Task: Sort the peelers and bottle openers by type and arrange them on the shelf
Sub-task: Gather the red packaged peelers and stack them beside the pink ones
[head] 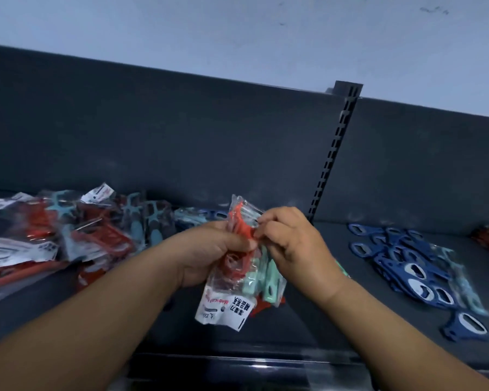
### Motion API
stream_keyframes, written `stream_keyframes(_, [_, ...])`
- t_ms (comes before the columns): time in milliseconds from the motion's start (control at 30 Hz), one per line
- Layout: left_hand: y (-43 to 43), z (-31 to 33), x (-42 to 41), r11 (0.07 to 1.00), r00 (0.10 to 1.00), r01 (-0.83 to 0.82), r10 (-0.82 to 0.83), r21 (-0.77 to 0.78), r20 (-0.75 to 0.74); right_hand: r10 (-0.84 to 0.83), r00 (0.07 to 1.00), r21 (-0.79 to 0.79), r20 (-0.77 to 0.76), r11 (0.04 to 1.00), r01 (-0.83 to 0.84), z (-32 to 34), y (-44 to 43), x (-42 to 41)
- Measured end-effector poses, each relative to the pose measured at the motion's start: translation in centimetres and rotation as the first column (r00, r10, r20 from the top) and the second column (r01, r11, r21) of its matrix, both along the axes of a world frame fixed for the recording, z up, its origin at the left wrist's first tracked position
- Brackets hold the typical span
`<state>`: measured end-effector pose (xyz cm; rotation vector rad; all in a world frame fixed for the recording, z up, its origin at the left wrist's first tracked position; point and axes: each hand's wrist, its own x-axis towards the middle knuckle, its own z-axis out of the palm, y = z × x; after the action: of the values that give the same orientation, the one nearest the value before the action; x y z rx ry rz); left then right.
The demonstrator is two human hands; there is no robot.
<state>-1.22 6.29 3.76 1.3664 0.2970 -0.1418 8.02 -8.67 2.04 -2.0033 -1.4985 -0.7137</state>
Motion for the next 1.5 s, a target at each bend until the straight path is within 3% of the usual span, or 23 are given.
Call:
stream_keyframes(133, [2.3, -0.2, -0.9, 0.981, 0.982, -0.19, 0.191, 0.049, -0.012, -0.098, 0.969, 0.055, -0.227, 0.992, 0.113, -0.3, 1.2, 0.2])
stream_keyframes(200, [3.7, 0.0, -1.6, 0.964, 0.966, -0.256, 0.258, 0.077, -0.017, -0.173, 0.927, -0.094, -0.331, 0.984, 0.151, -0.7, 1.4, 0.6])
stream_keyframes(333, [5.7, -0.1, -2.7, 0.931, 0.937, -0.346, 0.349, 0.12, -0.001, -0.193, 0.876, -0.354, -0.441, 0.935, 0.027, -1.5, 2.1, 0.4])
stream_keyframes(533, [5.9, -0.9, -3.4, 0.928, 0.932, -0.354, 0.361, 0.116, -0.04, -0.27, 0.877, -0.65, -0.398, 0.757, -0.062, -1.0, 3.7, 0.2])
stream_keyframes(633, [5.8, -1.4, -3.4, 0.926, 0.93, -0.356, 0.364, 0.126, -0.05, -0.326, 0.887, -0.727, -0.326, 0.687, -0.014, -0.7, 4.1, 0.4])
stream_keyframes(800, [5.8, -1.6, -3.6, 0.936, 0.936, -0.336, 0.344, 0.1, -0.076, -0.365, 0.893, -0.69, -0.264, 0.718, 0.09, -1.6, 4.0, 0.8])
stream_keyframes(967, [6.5, -1.4, -3.6, 0.921, 0.921, -0.378, 0.384, 0.099, -0.058, -0.382, 0.849, -0.709, -0.365, 0.705, 0.013, -1.2, 3.4, 1.2])
stream_keyframes(1100, [7.5, -0.8, -4.1, 0.91, 0.91, -0.409, 0.412, 0.064, -0.039, -0.375, 0.794, -0.613, -0.478, 0.79, 0.003, -0.7, 4.5, 0.6])
stream_keyframes(1233, [9.1, -0.2, -5.3, 0.892, 0.892, -0.451, 0.452, 0.043, -0.025, -0.309, 0.864, -0.539, -0.398, 0.84, 0.052, 0.1, 6.9, -0.5])
stream_keyframes(1500, [13.6, 0.3, -10.6, 0.801, 0.801, -0.598, 0.598, -0.015, 0.006, -0.124, 0.897, -0.445, -0.423, 0.891, -0.087, -0.5, 14.0, -4.4])
